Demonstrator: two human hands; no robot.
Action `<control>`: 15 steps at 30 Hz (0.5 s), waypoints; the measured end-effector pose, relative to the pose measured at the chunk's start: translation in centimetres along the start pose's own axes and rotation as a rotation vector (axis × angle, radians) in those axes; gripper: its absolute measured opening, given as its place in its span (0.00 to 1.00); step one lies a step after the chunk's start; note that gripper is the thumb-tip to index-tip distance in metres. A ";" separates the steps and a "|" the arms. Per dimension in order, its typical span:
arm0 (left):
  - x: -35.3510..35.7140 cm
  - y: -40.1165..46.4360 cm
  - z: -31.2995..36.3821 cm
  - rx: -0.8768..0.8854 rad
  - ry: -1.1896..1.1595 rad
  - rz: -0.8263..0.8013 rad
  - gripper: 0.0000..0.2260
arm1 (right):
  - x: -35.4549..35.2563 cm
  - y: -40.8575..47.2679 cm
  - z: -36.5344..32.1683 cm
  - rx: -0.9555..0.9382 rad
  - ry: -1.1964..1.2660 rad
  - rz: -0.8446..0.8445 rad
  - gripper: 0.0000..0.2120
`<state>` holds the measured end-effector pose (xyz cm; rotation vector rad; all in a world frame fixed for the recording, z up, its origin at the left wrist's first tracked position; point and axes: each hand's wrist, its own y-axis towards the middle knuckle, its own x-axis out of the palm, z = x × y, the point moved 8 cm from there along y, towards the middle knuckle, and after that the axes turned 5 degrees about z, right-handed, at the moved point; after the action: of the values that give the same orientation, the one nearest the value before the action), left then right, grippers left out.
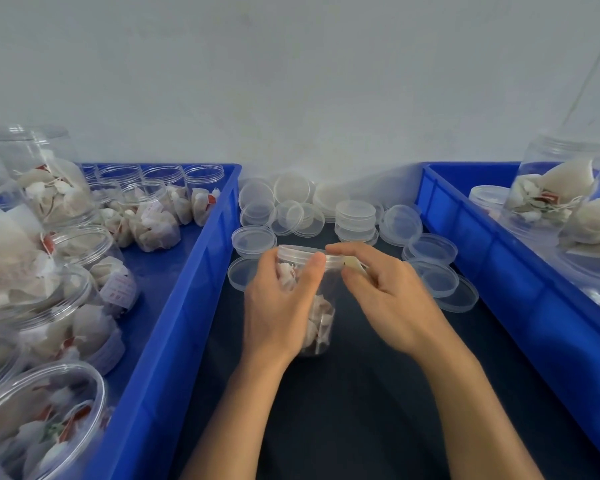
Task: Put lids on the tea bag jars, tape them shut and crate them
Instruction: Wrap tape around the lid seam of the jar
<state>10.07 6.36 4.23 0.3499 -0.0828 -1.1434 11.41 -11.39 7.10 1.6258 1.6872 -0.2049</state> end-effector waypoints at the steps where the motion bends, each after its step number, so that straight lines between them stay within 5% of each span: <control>1: -0.1 0.0 0.0 0.007 -0.003 0.003 0.20 | -0.1 0.0 0.1 0.004 0.007 -0.001 0.18; 15: -0.4 0.8 -0.7 0.007 -0.047 -0.089 0.18 | -0.5 0.0 0.0 -0.021 0.111 -0.041 0.17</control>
<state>10.78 7.24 3.83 0.3355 -0.1133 -1.2394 11.42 -11.76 7.37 1.6138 1.8016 -0.1190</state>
